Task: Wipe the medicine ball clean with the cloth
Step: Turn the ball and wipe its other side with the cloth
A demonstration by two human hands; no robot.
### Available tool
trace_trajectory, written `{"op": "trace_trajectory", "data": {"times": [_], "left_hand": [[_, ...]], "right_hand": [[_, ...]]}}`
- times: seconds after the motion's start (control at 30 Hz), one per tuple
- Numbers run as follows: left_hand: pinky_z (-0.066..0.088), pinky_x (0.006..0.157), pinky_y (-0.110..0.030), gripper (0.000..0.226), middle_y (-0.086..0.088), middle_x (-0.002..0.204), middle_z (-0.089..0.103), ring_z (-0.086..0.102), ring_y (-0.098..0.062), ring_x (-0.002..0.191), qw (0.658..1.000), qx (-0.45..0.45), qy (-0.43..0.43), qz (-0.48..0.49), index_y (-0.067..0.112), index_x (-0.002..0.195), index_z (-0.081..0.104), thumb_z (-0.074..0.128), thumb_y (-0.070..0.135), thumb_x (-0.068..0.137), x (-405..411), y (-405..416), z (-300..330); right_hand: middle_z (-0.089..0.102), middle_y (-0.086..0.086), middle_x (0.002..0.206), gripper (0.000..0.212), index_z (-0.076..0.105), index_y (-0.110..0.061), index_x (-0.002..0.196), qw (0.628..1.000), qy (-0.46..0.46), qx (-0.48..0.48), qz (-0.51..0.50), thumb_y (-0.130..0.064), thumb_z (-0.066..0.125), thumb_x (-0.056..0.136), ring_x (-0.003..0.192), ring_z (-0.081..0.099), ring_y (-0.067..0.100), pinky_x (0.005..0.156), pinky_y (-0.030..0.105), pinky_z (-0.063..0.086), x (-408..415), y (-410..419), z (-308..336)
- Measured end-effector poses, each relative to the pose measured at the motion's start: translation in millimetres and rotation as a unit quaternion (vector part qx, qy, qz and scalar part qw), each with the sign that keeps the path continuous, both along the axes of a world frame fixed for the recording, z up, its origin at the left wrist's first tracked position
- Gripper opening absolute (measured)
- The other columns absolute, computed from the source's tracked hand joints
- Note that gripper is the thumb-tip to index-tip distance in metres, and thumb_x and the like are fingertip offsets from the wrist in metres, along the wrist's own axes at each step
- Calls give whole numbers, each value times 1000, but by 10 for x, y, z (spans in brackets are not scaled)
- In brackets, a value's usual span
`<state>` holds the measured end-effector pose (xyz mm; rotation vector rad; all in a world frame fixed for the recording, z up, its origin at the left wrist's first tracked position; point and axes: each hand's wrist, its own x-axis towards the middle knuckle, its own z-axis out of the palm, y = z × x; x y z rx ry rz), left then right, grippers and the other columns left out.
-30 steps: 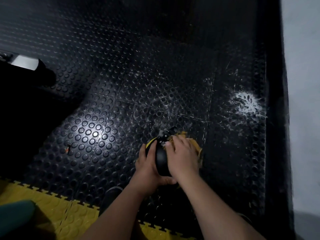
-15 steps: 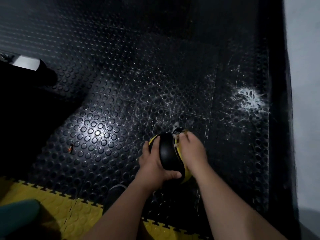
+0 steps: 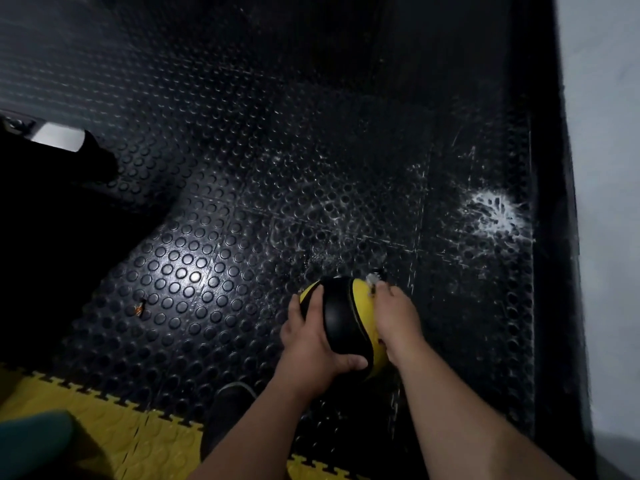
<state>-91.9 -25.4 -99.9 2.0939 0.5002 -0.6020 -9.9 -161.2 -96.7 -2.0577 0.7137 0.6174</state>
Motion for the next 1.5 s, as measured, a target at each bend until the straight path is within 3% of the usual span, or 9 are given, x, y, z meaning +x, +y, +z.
{"op": "trace_trajectory", "data": {"times": [0.17,0.37,0.5,0.67,0.77,0.87,1.1,1.27,1.5], "left_hand": [[23,120,-49,134,9,166,-13,12,-38,150,1000,-4,-3,2,55,154,1,93,48,57,29,101,-72],[24,120,-51,135,9,165,-15,9,-35,150,1000,-6,5,5,55,153,2,95,49,55,50,52,-18],[24,120,-52,133,4,166,-8,15,-39,150,1000,-22,-5,9,57,151,1,91,54,54,50,192,-110],[22,120,-50,136,10,165,-15,7,-34,151,1000,-12,1,6,54,154,1,95,48,56,43,32,-12],[24,120,-51,136,6,166,-9,15,-37,150,1000,-14,-5,13,55,153,3,92,57,50,60,92,-37],[27,121,-50,133,3,166,-4,22,-39,149,1000,-17,-11,19,56,151,5,82,66,42,54,146,-92],[25,121,-51,138,7,166,-8,14,-36,150,1000,-14,-5,11,54,153,4,94,55,49,66,62,-22],[31,120,-54,126,4,164,2,24,-34,148,998,-46,-22,35,70,137,6,83,66,37,43,207,-135],[29,120,-57,137,17,162,-5,17,-33,150,998,-50,-11,31,62,147,5,90,62,40,66,126,-57]], "right_hand": [[35,-7,160,54,45,-28,151,966,-152,-91,186,-50,32,103,151,25,23,125,44,21,-456,220,32],[64,7,123,46,62,-27,118,999,-41,-8,26,-56,30,103,109,62,30,89,42,52,-77,57,-11],[28,-15,161,51,39,-30,155,963,-161,-77,204,-45,32,106,156,13,18,127,37,10,-458,303,111],[64,11,128,49,60,-19,127,999,9,37,-38,-49,31,104,116,58,33,101,50,48,-25,-79,-139],[60,5,135,49,58,-23,132,998,-45,-18,43,-54,31,105,123,55,29,105,46,45,-220,95,20],[21,-7,167,54,33,-23,158,975,-143,-66,159,-42,34,108,155,13,17,126,39,14,-604,252,133],[62,12,130,46,59,-18,131,997,-34,26,-58,-45,32,106,117,57,32,104,49,46,-149,54,-47],[16,-7,168,52,31,-23,159,983,-149,-26,103,-37,33,109,157,6,19,128,44,7,-644,318,52],[67,11,120,44,64,-22,117,985,-25,117,-124,-47,33,99,108,62,30,90,45,53,-210,-21,-213]]}}
